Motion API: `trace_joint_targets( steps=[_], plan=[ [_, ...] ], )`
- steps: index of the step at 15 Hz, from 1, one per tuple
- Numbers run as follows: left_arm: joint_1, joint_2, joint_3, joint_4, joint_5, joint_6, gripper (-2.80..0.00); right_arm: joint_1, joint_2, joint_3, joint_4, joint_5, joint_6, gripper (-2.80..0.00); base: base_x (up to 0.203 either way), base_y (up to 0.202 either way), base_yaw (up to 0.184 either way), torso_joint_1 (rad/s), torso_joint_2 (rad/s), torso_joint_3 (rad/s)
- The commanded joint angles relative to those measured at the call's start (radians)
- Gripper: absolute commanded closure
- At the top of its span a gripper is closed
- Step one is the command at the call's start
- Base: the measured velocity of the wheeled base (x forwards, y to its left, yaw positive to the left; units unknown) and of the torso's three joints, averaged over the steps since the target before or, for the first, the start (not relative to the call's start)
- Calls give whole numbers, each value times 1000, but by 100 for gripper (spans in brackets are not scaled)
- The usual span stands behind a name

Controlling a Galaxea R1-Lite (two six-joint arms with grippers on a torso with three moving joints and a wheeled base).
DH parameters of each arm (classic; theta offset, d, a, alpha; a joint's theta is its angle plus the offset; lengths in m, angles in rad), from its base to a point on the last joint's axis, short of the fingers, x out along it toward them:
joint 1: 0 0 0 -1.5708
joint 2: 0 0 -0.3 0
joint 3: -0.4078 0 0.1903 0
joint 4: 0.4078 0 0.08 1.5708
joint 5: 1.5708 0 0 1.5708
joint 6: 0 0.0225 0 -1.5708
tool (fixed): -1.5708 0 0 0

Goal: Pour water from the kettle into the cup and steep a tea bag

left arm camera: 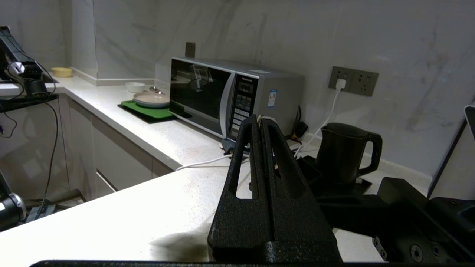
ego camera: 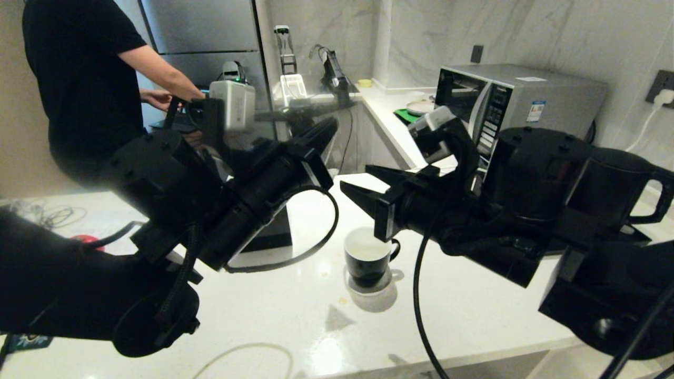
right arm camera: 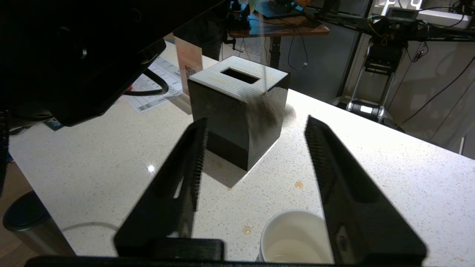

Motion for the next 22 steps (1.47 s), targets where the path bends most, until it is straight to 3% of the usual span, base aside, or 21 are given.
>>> trace_joint_targets(
  steps=[1, 6, 9, 16, 22],
  plan=[
    [2, -3, 3, -8, 0, -1, 0, -1, -4, 0, -4, -3, -1, -280, 0, 0, 0, 0, 0, 0],
    [2, -8, 15, -8, 0, -1, 0, -23, -40, 11, 11, -10, -14, -280, 0, 0, 0, 0, 0, 0],
    [2, -8, 26, -8, 0, -1, 0, -47, -83, 31, 39, -67, -23, -280, 0, 0, 0, 0, 0, 0],
    [2, -11, 30, -8, 1, 1, 0, -96, -220, 236, 37, -139, -25, -280, 0, 0, 0, 0, 0, 0],
    [2, -23, 67, -8, 8, 1, 0, -208, -326, 424, 34, -235, -32, -280, 0, 0, 0, 0, 0, 0]
  ],
)
